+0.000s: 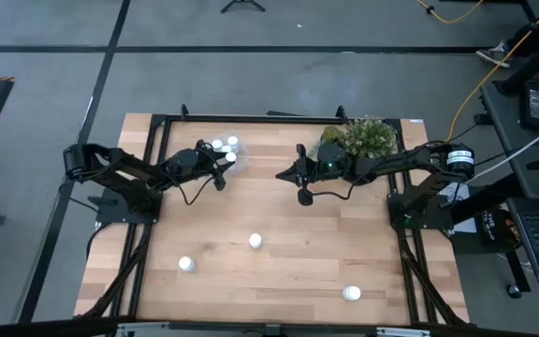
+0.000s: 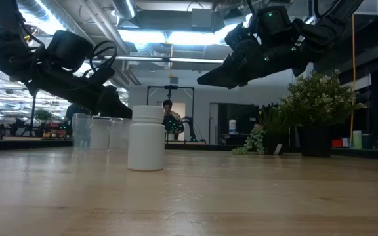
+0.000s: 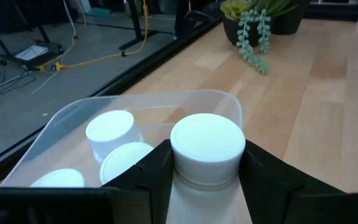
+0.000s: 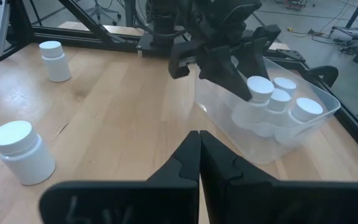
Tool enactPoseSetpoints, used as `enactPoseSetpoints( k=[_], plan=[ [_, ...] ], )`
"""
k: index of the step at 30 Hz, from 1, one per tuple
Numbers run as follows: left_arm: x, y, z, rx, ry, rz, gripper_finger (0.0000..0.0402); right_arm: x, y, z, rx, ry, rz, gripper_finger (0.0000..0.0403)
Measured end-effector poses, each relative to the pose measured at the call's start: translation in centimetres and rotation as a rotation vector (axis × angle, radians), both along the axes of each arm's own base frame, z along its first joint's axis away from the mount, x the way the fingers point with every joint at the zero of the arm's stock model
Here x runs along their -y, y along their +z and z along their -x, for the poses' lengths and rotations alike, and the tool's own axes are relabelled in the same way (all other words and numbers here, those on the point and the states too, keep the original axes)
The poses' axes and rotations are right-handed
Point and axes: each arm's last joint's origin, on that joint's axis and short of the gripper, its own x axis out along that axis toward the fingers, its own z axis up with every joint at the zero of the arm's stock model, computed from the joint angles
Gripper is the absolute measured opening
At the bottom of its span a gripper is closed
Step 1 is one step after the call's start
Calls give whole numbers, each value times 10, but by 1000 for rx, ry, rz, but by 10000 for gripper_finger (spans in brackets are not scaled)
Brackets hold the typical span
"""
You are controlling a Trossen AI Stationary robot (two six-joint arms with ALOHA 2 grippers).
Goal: Pick and place pill bottles into a basket
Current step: Put the white medicine bottle into the transparent bin
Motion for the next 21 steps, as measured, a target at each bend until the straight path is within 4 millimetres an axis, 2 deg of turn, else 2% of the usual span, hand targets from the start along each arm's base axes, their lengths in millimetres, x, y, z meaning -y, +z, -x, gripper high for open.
enactPoseSetpoints(
  k=[17, 21],
  plan=[
    [-2, -7, -2, -13, 26, -5, 149, 0, 0, 0, 0, 0, 0, 5],
    [-2, -7, -2, -12, 26, -3, 163, 0, 0, 0, 0, 0, 0, 5]
  ],
)
